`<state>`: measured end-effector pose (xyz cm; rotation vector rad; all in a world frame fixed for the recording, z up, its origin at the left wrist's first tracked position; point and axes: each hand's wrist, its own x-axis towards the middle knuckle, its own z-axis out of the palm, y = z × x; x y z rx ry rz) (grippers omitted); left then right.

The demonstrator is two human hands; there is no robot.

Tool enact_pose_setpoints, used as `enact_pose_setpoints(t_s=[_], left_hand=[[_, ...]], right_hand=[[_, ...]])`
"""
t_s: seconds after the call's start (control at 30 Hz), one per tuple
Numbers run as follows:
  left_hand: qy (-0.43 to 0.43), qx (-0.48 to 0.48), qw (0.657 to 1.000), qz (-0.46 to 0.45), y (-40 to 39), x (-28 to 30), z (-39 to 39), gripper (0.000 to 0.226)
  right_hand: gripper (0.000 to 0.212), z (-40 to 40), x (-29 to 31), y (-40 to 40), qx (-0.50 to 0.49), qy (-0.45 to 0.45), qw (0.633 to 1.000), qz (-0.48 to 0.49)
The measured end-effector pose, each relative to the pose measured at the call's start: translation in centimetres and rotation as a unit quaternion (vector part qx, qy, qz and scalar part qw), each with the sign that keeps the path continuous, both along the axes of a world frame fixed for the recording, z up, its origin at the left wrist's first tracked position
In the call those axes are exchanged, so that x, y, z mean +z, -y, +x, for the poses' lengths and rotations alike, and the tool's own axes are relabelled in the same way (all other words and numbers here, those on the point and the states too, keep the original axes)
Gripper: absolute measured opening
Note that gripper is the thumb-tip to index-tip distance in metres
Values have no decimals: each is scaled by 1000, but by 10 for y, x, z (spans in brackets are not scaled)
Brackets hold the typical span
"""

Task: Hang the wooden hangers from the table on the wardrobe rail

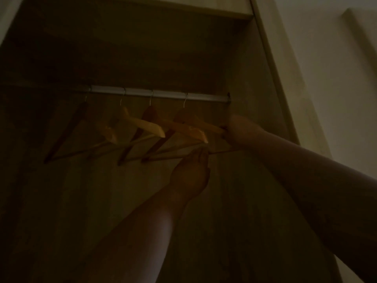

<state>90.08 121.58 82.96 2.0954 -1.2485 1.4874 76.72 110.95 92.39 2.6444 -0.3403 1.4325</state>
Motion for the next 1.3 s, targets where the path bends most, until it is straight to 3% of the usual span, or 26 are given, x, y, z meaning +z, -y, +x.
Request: enact_pose_setpoints(t_s=[0.67,0.93,1.13,1.3], left_hand=[[-7,9,999,46,-24,-7,-15,63],[27,50,995,80,-71,-22,-23,53],[-44,16,996,73,-104,-80,-22,47],[-136,82,982,103,-123,-194,-25,60]], right_hand=[[41,-6,-7,11,-14,18,999,34],[39,-27,-42,-10,-97,128,984,-78],[35,-38,-129,-29,-45,217,972,-81],[35,-24,-266,-42,11,133,989,-61]])
